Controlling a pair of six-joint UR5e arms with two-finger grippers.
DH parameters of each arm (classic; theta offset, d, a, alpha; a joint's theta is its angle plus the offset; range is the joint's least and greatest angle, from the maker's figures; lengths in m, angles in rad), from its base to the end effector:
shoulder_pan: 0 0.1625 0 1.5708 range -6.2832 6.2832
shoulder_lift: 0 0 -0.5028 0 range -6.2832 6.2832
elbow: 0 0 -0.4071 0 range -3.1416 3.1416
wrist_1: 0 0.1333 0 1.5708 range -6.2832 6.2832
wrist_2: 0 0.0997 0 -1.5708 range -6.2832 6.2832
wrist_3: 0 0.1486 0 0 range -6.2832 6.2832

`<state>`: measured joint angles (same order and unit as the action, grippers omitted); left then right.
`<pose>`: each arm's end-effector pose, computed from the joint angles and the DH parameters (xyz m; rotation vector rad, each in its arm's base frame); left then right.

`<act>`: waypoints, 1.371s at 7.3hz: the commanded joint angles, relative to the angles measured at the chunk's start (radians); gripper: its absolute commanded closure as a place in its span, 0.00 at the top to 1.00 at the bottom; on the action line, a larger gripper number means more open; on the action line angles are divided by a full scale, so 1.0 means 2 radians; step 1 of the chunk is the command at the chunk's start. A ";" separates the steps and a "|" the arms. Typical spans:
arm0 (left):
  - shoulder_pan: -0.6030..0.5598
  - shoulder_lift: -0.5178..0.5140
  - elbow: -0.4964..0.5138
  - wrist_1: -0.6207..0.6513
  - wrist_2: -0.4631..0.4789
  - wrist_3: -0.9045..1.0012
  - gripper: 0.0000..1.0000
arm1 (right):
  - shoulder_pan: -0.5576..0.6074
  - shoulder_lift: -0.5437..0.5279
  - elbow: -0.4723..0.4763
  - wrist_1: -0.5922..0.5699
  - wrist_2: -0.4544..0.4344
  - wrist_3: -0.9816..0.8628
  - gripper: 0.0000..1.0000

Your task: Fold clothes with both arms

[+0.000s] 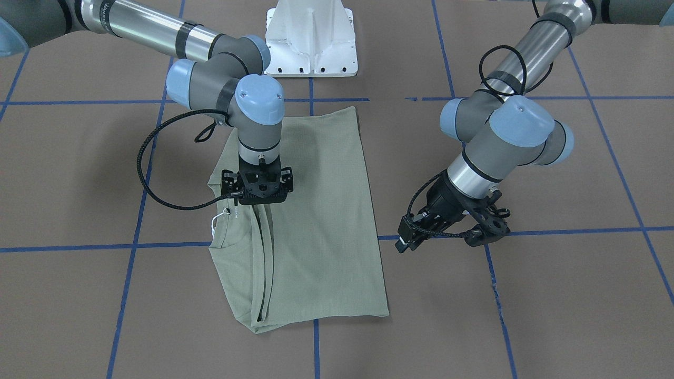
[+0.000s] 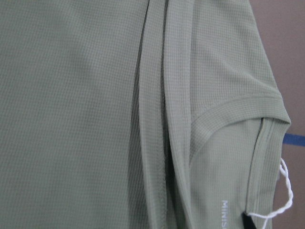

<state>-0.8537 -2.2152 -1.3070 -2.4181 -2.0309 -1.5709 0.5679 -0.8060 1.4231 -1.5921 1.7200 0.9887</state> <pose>0.5006 -0.6766 0.3641 0.1352 1.2707 -0.4539 -0.6527 -0.5483 0.3554 0.2019 -0.5778 -0.0582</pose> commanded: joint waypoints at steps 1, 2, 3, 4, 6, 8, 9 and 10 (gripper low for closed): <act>0.000 0.001 0.001 -0.001 0.001 0.000 0.40 | 0.028 0.000 -0.030 0.011 0.006 -0.031 1.00; -0.001 0.001 0.002 -0.001 0.001 0.001 0.40 | 0.056 -0.027 -0.030 0.012 0.023 -0.068 1.00; 0.000 0.002 0.002 -0.001 0.002 0.001 0.40 | 0.088 -0.056 -0.023 0.013 0.033 -0.135 1.00; 0.000 0.002 0.002 -0.001 0.002 0.000 0.40 | 0.109 -0.073 -0.002 0.009 0.053 -0.161 1.00; 0.000 0.002 0.002 -0.001 0.002 0.000 0.40 | 0.094 -0.070 0.031 0.007 0.056 -0.036 1.00; 0.000 0.001 0.002 -0.002 0.002 0.000 0.40 | 0.042 -0.106 0.134 0.008 0.052 0.159 1.00; 0.000 0.001 0.002 -0.002 0.002 0.000 0.40 | 0.014 -0.127 0.176 0.011 0.034 0.270 1.00; 0.000 0.001 0.002 -0.001 0.002 0.000 0.40 | -0.027 -0.145 0.209 0.021 -0.015 0.373 0.98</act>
<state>-0.8529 -2.2134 -1.3039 -2.4217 -2.0279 -1.5708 0.6025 -1.0478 1.7463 -1.5672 1.7766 1.4739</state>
